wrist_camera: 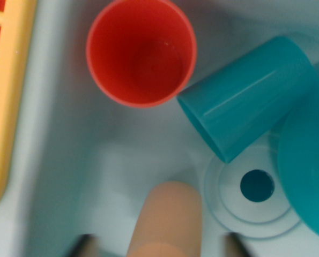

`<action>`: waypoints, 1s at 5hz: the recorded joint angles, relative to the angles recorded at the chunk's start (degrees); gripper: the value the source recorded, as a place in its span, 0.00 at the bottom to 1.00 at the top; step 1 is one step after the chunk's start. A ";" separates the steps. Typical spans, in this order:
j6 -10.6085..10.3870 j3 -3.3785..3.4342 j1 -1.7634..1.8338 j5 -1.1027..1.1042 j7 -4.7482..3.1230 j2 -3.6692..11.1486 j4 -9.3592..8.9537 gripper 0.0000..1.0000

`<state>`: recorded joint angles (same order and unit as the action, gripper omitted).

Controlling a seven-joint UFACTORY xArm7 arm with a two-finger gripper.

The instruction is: Pick detergent from the sink

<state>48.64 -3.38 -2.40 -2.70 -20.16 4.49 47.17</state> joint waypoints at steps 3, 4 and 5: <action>0.46 0.00 0.00 0.01 0.02 -0.12 0.34 1.00; 1.31 0.00 0.00 0.04 0.06 -0.34 0.97 1.00; 1.31 0.00 0.00 0.04 0.06 -0.34 0.97 1.00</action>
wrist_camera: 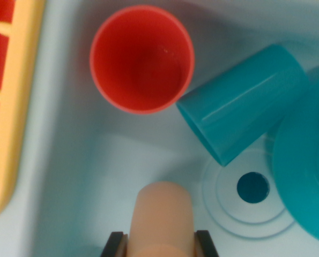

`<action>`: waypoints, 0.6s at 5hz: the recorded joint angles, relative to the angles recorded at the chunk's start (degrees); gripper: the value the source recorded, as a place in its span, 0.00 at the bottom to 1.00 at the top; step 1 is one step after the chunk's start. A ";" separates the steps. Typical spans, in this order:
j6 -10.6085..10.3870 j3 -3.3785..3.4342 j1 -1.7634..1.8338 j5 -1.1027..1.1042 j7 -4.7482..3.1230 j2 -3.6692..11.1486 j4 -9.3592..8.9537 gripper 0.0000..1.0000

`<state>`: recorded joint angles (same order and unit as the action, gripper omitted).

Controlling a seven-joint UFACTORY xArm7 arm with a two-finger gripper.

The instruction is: Pick detergent from the sink

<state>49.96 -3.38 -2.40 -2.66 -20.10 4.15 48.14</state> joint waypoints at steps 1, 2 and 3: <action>1.21 0.00 0.00 0.04 0.05 -0.32 0.89 1.00; 1.21 0.00 0.00 0.04 0.05 -0.32 0.89 1.00; 2.74 0.00 0.00 0.08 0.12 -0.72 2.03 1.00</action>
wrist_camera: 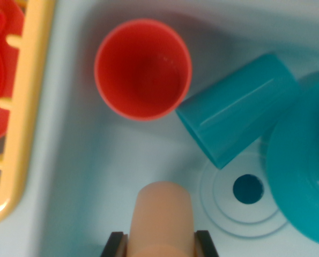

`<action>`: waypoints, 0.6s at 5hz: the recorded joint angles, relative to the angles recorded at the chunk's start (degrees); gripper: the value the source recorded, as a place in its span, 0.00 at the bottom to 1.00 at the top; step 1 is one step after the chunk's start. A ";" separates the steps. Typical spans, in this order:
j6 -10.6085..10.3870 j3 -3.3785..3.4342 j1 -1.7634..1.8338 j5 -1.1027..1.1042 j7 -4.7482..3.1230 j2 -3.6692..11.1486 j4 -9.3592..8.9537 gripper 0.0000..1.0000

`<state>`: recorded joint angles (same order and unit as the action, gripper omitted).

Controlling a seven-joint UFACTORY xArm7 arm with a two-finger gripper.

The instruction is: Pick detergent from the sink

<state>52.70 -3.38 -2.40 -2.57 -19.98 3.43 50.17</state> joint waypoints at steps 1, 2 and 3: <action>0.00 0.00 0.00 0.00 0.00 0.00 0.00 1.00; 1.82 0.00 0.00 0.06 0.08 -0.48 1.34 1.00; 1.82 0.00 0.00 0.06 0.08 -0.48 1.34 1.00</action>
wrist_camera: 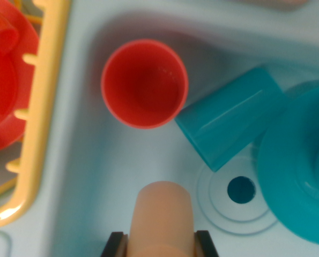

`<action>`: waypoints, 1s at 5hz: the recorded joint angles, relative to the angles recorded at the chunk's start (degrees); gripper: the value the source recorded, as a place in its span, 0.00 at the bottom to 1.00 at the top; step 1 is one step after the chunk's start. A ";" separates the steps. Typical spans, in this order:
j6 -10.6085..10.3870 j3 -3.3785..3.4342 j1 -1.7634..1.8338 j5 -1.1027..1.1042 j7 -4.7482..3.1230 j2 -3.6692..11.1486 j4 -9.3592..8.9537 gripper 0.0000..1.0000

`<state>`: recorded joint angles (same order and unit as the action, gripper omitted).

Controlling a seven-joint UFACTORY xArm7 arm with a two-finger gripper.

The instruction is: Pick detergent from the sink

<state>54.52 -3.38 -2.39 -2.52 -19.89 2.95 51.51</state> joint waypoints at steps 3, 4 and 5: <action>4.22 0.00 0.00 0.13 0.19 -1.11 3.12 1.00; 4.22 0.00 0.00 0.13 0.19 -1.11 3.12 1.00; 6.66 0.00 0.01 0.21 0.30 -1.75 4.92 1.00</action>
<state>61.18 -3.39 -2.39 -2.31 -19.60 1.21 56.43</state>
